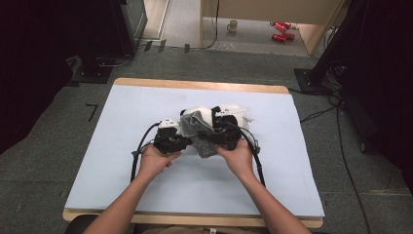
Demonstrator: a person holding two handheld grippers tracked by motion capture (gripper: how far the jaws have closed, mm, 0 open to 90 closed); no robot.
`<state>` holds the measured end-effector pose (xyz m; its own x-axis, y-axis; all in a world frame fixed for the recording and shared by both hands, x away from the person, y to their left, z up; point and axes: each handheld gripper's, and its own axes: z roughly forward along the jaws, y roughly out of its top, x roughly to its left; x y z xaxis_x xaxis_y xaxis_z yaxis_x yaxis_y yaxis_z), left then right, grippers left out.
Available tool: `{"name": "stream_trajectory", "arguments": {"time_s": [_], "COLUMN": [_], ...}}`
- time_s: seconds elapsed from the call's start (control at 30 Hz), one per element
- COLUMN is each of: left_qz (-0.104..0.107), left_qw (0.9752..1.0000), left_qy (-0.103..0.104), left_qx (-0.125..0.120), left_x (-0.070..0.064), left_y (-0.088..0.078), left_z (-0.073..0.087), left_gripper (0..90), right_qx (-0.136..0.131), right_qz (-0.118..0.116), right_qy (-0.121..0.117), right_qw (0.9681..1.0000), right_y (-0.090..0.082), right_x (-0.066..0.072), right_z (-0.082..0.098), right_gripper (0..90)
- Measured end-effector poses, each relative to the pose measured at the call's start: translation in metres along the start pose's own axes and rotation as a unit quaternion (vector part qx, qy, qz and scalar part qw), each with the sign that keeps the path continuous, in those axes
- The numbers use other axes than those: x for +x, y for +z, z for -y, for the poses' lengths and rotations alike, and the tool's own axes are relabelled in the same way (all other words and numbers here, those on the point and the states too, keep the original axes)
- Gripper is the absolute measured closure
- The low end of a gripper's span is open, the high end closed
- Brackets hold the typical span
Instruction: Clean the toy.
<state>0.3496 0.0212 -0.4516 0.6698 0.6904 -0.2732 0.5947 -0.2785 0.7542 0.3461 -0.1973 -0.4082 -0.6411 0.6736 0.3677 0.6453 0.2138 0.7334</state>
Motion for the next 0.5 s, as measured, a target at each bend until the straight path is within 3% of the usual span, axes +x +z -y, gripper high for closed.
{"name": "stream_trajectory", "arguments": {"time_s": [0.1, 0.23, 0.33, 0.37, 0.4, 0.5], "left_qz": [-0.005, -0.009, -0.006, -0.006, 0.004, 0.003], "left_qw": [0.9999, 0.9998, 0.9993, 0.9993, 0.9992, 0.9994], "left_qy": [-0.008, -0.011, -0.030, -0.030, -0.037, -0.028], "left_qx": [0.012, 0.016, 0.020, 0.020, 0.018, 0.020], "left_x": [0.004, 0.007, 0.015, 0.015, 0.019, 0.020], "left_y": [0.003, 0.005, 0.003, 0.003, 0.003, 0.004], "left_z": [0.002, 0.003, 0.001, 0.001, -0.001, -0.004], "left_gripper": [68.1, 68.2, 68.4, 68.5, 68.6, 68.7], "right_qx": [-0.001, 0.007, 0.011, 0.011, 0.012, 0.009], "right_qz": [0.020, 0.034, 0.063, 0.063, 0.076, 0.077], "right_qy": [-0.031, -0.040, -0.046, -0.046, -0.037, -0.021], "right_qw": [0.9993, 0.9986, 0.9969, 0.9969, 0.9964, 0.9968], "right_y": [0.006, 0.006, 0.000, 0.000, -0.008, -0.019], "right_x": [-0.004, -0.012, -0.018, -0.018, -0.028, -0.037], "right_z": [0.007, 0.010, 0.010, 0.010, 0.011, 0.010], "right_gripper": [76.7, 76.8, 76.6, 76.6, 77.6, 77.9]}}
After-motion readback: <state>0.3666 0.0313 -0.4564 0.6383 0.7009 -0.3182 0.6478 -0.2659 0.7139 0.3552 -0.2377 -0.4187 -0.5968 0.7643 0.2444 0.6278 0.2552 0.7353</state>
